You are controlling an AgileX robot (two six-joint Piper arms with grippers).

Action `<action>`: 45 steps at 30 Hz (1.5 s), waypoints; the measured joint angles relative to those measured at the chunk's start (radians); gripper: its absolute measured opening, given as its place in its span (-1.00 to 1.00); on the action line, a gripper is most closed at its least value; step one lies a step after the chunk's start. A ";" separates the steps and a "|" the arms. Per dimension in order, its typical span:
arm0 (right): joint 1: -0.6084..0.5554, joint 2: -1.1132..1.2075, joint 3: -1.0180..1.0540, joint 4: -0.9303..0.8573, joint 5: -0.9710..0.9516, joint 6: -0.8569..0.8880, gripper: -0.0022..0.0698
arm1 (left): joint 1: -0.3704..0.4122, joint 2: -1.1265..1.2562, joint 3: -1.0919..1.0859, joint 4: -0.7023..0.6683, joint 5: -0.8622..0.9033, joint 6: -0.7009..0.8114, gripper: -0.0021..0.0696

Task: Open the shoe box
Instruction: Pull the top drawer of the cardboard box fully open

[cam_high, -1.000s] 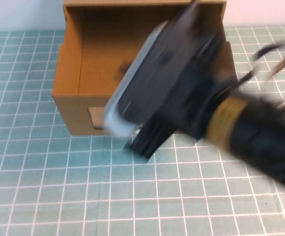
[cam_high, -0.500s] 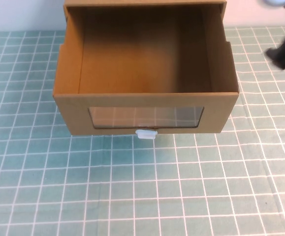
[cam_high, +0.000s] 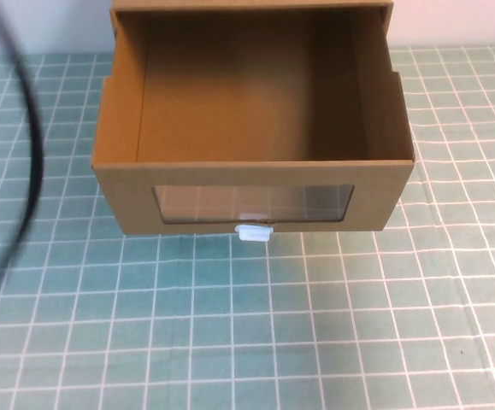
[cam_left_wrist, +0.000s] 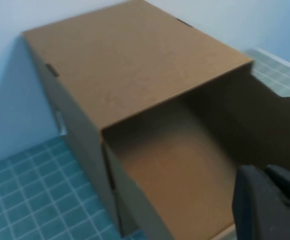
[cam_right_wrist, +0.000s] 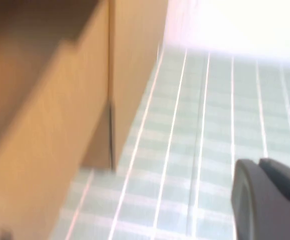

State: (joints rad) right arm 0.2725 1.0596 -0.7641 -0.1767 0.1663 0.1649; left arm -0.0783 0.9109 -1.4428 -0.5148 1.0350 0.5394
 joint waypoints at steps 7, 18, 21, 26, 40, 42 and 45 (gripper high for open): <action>0.000 -0.082 0.127 -0.072 -0.036 -0.002 -0.97 | 0.000 -0.274 0.529 0.012 -0.398 -0.052 -0.96; 0.000 -0.107 0.132 -0.157 -0.029 -0.002 -0.98 | 0.000 -0.347 0.808 0.012 -0.623 -0.097 -0.96; 0.000 -0.086 0.132 -0.159 -0.029 -0.002 -0.98 | 0.000 -0.347 0.810 0.012 -0.623 -0.099 -0.96; 0.000 -0.019 0.132 -0.159 -0.029 -0.002 -0.98 | 0.000 -0.347 0.811 0.012 -0.623 -0.099 -0.96; 0.000 0.311 0.132 -0.160 -0.036 -0.002 -0.98 | 0.000 -0.347 0.811 0.012 -0.623 -0.099 -0.96; 0.000 0.374 0.132 -0.160 -0.038 -0.002 -0.98 | 0.000 -0.366 0.817 0.012 -0.623 -0.099 -0.96; 0.000 0.488 0.132 -0.160 -0.047 -0.002 -0.98 | 0.000 -0.421 0.852 0.023 -0.623 -0.099 -0.96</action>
State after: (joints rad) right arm 0.2725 1.5474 -0.6316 -0.3362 0.1193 0.1629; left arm -0.0783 0.4898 -0.5906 -0.4916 0.4116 0.4403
